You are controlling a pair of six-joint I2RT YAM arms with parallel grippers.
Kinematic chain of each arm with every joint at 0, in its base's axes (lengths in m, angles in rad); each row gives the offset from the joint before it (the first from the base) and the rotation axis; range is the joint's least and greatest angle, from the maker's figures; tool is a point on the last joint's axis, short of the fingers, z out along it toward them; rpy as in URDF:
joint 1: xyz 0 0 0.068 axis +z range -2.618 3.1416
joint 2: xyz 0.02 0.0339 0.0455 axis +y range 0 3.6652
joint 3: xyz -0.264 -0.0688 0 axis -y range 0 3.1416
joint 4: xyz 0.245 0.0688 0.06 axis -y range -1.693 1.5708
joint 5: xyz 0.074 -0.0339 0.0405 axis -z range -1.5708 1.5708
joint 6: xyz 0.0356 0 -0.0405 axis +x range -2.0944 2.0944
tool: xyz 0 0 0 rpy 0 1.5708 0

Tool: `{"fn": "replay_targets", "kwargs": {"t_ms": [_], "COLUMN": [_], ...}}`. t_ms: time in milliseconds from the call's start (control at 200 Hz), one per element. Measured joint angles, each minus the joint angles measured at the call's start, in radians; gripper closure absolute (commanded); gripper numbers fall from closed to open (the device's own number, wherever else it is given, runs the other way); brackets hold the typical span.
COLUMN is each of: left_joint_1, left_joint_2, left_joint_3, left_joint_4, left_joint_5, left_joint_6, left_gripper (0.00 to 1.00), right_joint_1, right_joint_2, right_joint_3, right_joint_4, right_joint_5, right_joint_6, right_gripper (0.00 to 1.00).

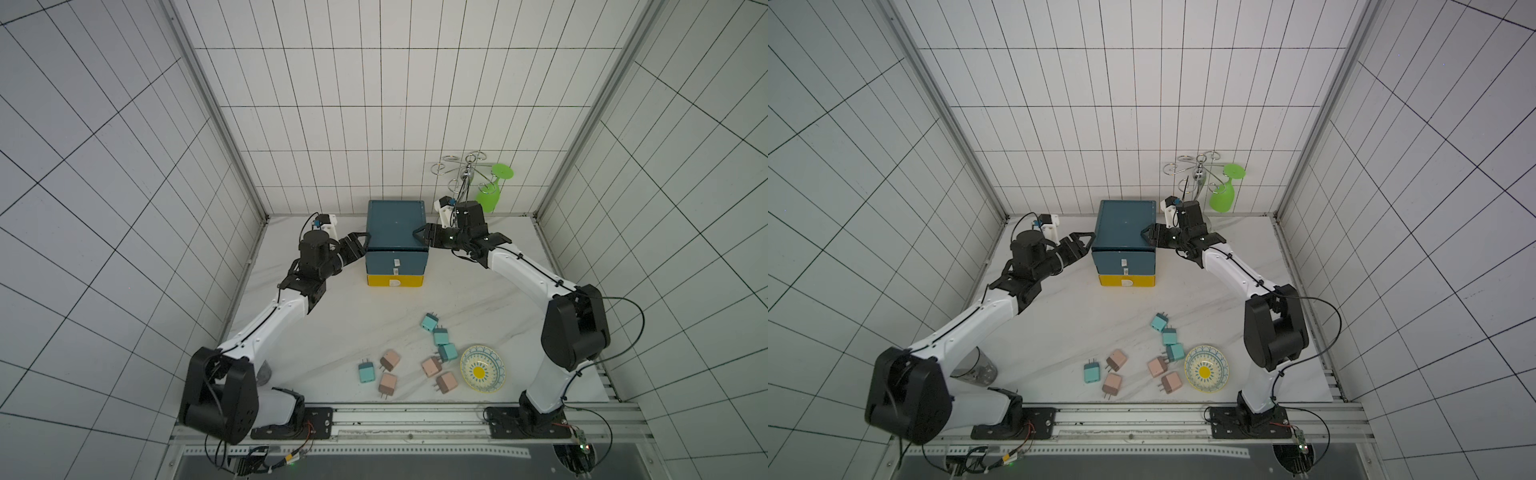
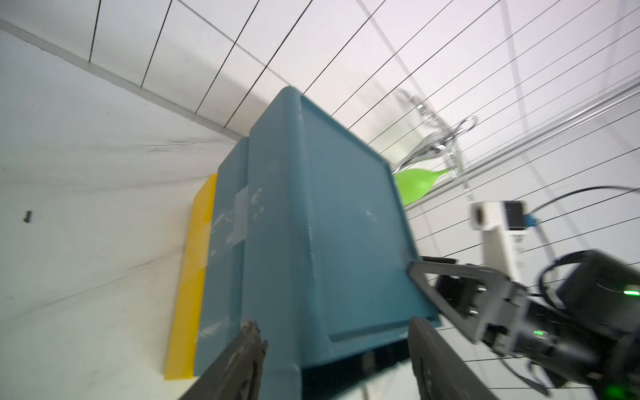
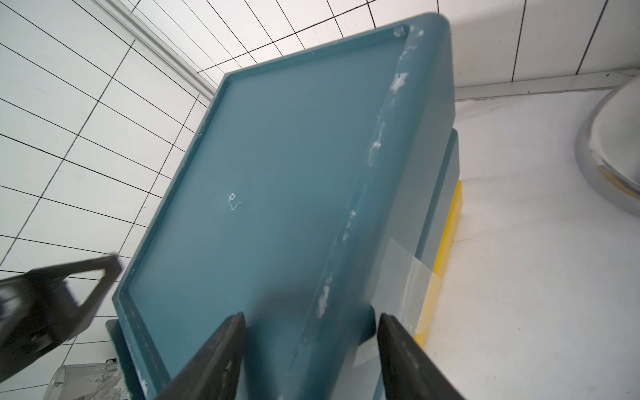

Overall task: Place the plugs into the drawer by color
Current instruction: Adjust the storage box at the center of the board, then open the drawer in the storage box.

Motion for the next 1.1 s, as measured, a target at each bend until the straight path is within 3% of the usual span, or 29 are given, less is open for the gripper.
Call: {"fn": "replay_targets", "kwargs": {"t_ms": [130, 350, 510, 635, 720, 835, 1015, 1100], "left_joint_1": [-0.106, -0.276, -0.282, -0.282, -0.281, -0.277, -0.268, -0.254], "left_joint_2": [-0.106, 0.031, 0.134, 0.214, 0.259, 0.274, 0.277, 0.293], "left_joint_3": [-0.229, -0.315, -0.313, -0.282, -0.248, -0.233, -0.188, -0.168], "left_joint_4": [0.228, 0.361, 0.517, 0.556, 0.589, 0.623, 0.599, 0.602], "left_joint_5": [-0.002, -0.071, -0.110, -0.120, -0.119, -0.119, -0.114, -0.100], "left_joint_6": [-0.140, -0.247, -0.291, -0.306, -0.319, -0.318, -0.304, -0.305], "left_gripper": [0.36, 0.34, 0.36, 0.50, 0.55, 0.59, 0.73, 0.73], "right_joint_1": [0.000, 0.000, -0.001, -0.002, -0.003, -0.008, -0.009, -0.010], "right_joint_2": [-0.011, -0.013, -0.013, -0.013, -0.013, -0.015, -0.015, -0.014], "right_joint_3": [-0.017, -0.019, -0.019, -0.019, -0.021, -0.031, -0.031, -0.031], "right_joint_4": [0.011, 0.011, 0.010, 0.009, 0.011, 0.021, 0.026, 0.026], "right_joint_5": [0.001, 0.000, -0.003, -0.003, -0.006, -0.013, -0.022, -0.026], "right_joint_6": [0.011, 0.013, 0.011, 0.005, 0.000, -0.001, -0.002, -0.002], "right_gripper": [0.36, 0.36, 0.36, 0.36, 0.36, 0.36, 0.37, 0.37]}}
